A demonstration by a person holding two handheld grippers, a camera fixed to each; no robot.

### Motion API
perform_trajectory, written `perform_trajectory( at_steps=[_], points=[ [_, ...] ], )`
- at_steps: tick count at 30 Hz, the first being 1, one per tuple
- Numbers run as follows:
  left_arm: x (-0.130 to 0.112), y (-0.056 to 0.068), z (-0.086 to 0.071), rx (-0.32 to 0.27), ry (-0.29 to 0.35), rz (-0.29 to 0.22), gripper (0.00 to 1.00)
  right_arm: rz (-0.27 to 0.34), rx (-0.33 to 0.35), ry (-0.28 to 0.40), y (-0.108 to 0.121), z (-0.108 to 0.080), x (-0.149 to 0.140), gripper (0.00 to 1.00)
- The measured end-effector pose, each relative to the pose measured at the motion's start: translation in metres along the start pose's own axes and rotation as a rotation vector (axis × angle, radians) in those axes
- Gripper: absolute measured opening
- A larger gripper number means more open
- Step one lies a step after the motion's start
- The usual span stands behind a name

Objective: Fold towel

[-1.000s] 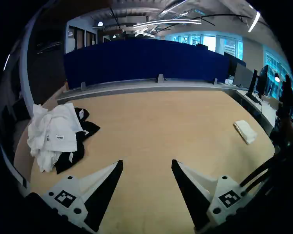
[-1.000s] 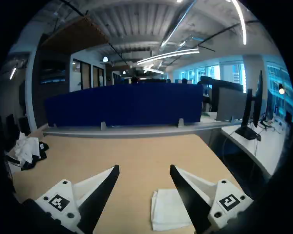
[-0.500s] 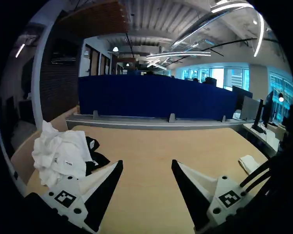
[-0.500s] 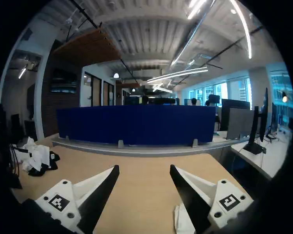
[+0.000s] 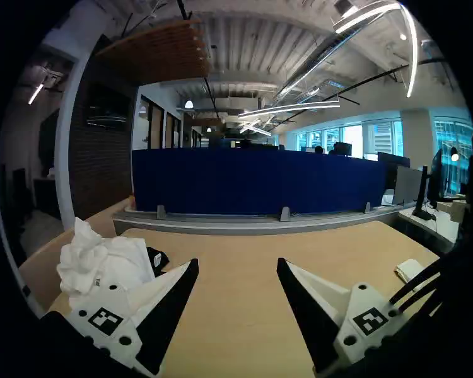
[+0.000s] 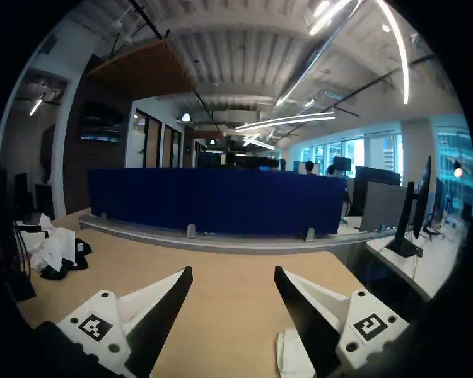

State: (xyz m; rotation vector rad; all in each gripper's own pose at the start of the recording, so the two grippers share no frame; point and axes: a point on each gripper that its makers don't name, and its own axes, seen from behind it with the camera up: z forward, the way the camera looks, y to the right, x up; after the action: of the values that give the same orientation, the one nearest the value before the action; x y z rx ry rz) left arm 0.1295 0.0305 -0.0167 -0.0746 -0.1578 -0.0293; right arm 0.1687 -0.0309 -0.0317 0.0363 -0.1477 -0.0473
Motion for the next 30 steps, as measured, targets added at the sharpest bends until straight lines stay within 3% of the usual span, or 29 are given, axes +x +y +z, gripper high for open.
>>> perform_trajectory(
  at_steps=[5,17,20,30],
  points=[
    [0.003,-0.006,0.001,0.011,0.044,0.02,0.92,0.007,-0.003,-0.014,-0.004,-0.001,-0.001,1.0],
    [-0.021,-0.014,0.01,0.065,0.097,0.14,0.92,0.025,-0.011,-0.049,-0.02,0.015,-0.012,1.0],
    [-0.032,-0.014,0.012,0.068,0.11,0.145,0.92,0.011,-0.004,-0.051,-0.027,0.021,-0.013,1.0],
    [-0.073,-0.029,0.02,0.086,0.144,0.109,0.92,-0.008,-0.001,-0.037,-0.038,0.037,-0.022,1.0]
  ],
)
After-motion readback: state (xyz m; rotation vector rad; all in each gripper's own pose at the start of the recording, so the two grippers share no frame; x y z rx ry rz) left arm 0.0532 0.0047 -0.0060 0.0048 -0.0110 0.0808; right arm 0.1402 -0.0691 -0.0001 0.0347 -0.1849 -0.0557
